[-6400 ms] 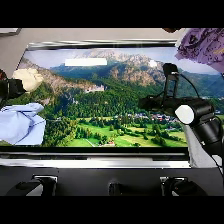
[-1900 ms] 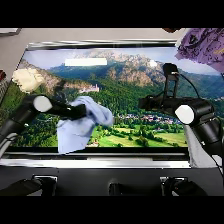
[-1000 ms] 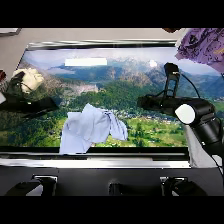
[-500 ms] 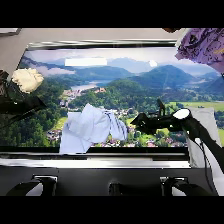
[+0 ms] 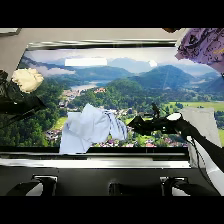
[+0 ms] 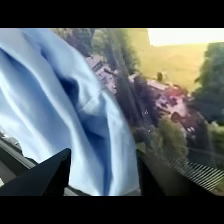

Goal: Fold the clothes and pants, and hang the long-sleeved shirts on hangers.

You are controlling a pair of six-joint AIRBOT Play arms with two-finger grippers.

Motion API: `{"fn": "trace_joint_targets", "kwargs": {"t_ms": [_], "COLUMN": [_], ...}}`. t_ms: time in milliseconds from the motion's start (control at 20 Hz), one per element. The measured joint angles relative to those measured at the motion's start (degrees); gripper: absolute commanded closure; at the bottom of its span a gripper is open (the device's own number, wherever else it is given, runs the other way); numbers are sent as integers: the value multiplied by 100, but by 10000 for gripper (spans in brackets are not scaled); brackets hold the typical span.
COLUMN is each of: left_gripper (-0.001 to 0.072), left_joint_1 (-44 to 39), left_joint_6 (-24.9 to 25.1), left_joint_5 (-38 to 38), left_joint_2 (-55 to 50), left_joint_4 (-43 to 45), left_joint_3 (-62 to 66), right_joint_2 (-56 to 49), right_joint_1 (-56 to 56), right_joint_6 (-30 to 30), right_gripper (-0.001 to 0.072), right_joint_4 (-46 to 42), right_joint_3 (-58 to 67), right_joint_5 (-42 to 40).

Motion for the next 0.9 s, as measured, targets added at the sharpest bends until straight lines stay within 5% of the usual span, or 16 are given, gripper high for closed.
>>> {"fn": "trace_joint_targets", "kwargs": {"t_ms": [250,300,400,650,900], "left_gripper": [-2,-2,-2,-2,-2], "left_joint_1": [0,2,20,601,1528], "left_joint_6": [-2,-13,-101,61,1128], "left_joint_5": [-7,-48,-142,-192,118], "left_joint_2": [0,0,-7,-13,-129], "left_joint_4": [-2,-4,-11,-177,-1506], "left_joint_3": [2,2,2,-393,-1869], "right_joint_2": [-415,-496,-592,-380,26], "right_joint_1": [350,470,669,669,540], "right_joint_6": [-28,-28,-61,-173,122], "right_gripper": [284,373,671,681,681], "right_joint_4": [81,144,146,219,-17], "right_joint_3": [0,2,4,170,238], "right_joint_5": [-76,-94,-238,-317,-181]}}
